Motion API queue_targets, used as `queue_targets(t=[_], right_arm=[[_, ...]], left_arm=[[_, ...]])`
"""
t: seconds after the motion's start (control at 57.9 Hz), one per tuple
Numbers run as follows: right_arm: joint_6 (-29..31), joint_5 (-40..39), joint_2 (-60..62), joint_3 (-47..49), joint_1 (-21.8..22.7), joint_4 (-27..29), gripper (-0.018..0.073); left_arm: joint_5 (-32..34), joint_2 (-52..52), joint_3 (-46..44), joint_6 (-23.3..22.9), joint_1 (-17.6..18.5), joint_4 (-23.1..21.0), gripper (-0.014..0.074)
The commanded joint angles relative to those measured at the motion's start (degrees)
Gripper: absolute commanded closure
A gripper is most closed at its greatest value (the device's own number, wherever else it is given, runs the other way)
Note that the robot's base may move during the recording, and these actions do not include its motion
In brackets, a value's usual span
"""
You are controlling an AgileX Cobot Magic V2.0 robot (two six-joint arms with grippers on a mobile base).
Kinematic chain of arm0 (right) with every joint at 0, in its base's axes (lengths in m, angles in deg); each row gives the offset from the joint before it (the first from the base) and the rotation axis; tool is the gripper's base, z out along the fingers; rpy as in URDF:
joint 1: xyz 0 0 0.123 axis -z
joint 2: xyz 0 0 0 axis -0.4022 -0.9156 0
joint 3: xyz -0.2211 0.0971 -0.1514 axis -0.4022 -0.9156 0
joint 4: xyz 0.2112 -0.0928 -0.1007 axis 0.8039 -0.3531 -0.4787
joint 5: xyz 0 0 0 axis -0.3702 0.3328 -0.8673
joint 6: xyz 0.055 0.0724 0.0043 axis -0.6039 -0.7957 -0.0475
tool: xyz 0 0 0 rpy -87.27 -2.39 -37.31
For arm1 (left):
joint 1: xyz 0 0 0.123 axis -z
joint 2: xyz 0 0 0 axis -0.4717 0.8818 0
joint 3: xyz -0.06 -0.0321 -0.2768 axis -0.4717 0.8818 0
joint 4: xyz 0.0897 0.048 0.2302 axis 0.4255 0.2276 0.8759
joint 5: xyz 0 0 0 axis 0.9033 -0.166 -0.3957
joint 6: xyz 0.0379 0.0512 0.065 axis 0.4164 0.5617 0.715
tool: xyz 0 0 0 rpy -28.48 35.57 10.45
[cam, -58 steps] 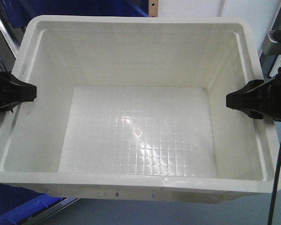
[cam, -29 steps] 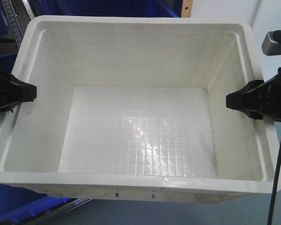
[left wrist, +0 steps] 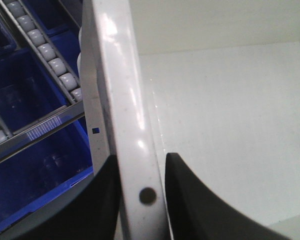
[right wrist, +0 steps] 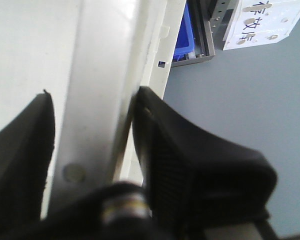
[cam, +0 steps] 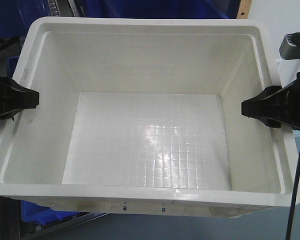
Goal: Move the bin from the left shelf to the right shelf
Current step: 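Hold the tote with both grippers while driving toward the other shelf, then carry the tote with both grippers up to the blue-bin shelf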
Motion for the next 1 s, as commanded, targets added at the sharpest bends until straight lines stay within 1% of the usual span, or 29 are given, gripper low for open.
queue_targets(t=[0.0,0.985], right_arm=[[2.74,-5.26,1.71,2.67,-0.63,6.87,0.0564],[2.74,-5.26,1.71,2.67,-0.63,6.87,0.0564]], left_arm=[[6.75,-1.52,-2.84,1.28,0.86,-6.41,0.0603],[6.75,-1.52,-2.84,1.28,0.86,-6.41,0.0603]])
